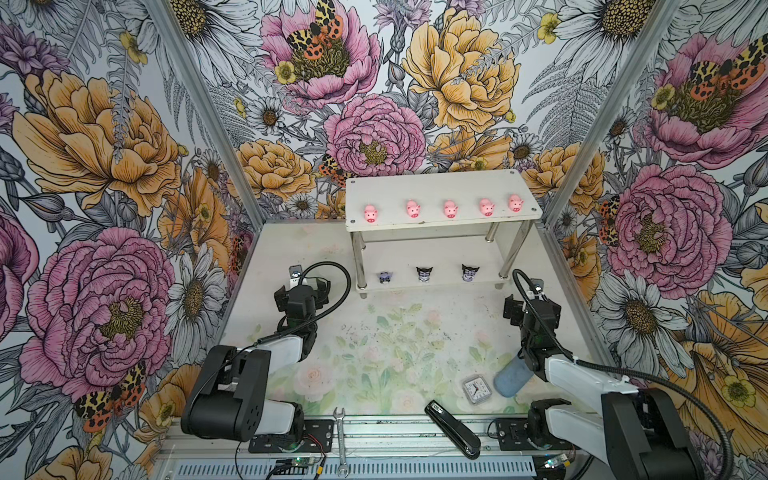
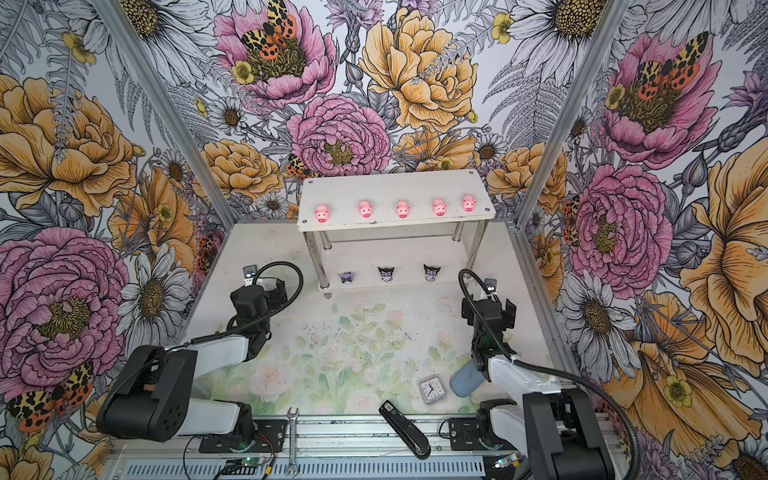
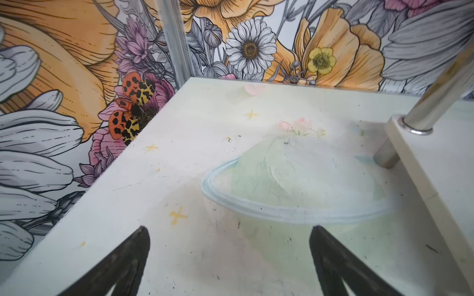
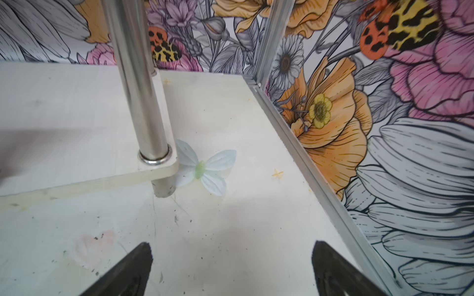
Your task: Place and organize the plastic toys onto the shelf
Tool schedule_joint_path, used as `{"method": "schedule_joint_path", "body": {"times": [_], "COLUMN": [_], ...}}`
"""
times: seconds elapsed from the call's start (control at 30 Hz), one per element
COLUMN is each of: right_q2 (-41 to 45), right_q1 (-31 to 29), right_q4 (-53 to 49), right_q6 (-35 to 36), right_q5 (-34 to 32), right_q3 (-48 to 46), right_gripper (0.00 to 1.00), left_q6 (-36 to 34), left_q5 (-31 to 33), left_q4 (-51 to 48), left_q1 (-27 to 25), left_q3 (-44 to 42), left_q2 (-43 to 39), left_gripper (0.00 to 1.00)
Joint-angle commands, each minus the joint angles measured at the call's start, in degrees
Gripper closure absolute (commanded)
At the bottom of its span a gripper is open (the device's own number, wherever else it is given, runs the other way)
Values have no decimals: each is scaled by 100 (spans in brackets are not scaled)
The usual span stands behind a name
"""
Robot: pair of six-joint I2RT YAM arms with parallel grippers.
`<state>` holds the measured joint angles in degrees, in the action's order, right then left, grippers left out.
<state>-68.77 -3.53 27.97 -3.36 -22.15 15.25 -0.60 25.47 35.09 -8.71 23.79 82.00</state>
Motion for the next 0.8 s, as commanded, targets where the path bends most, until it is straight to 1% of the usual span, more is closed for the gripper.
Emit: {"method": "schedule_joint_path", "body": {"times": [0.0,0.03,0.07,0.1,0.13,0.17,0.2,0.23,0.27,0.3,0.33,0.37,0.4,0.5,0.63,0.77], "right_q2": [-562,-791,-961,-1191,-1590,-2007,-1907,-1710,-1748,-1898,-1901,-1842,-1906,-1903,-1921,-1918], "right_q1": [74,89,111,187,292,371,347,412,468,470,479,483,473,400,293,283], "right_q4": [1202,1292,1341,1503,1966,2665,2564,2524,2659,3068,3097,2850,2838,2756,2361,2414], "right_q6": [-6,23,15,-157,-279,-296,-311,-410,-495,-449,-388,-419,-420,-411,-350,-328], "right_q5": [475,516,523,619,749,798,766,833,784,771,988,985,858,665,526,521], "right_q3": [428,563,683,761,702,626,468,429,358,266,221,283,352,391,612,595], "right_gripper": [0,0,0,0,0,0,0,0,0,0,0,0,0,0,0,0], "left_q6": [-585,-370,-253,-180,-58,51,119,215,292,303,258,217,185,185,188,215], "left_q5": [153,487,243,-345,-787,-1061,-1199,-1297,-1502,-1515,-1629,-1760,-1813,-1818,-1785,-1609], "left_q4": [1292,1287,1200,1328,1510,1836,2608,2868,2549,2429,2547,2409,2157,2120,2138,2067], "left_q1": [-52,-16,107,328,529,675,799,904,963,976,976,976,972,968,968,935], "left_q3": [112,115,75,-39,-156,-324,-534,-658,-659,-597,-546,-490,-412,-358,-349,-325], "left_q2": [462,468,383,345,351,434,729,774,606,592,711,697,637,667,685,677], "left_gripper": [1,1,1,1,1,1,1,1,1,1,1,1,1,1,1,1]}}
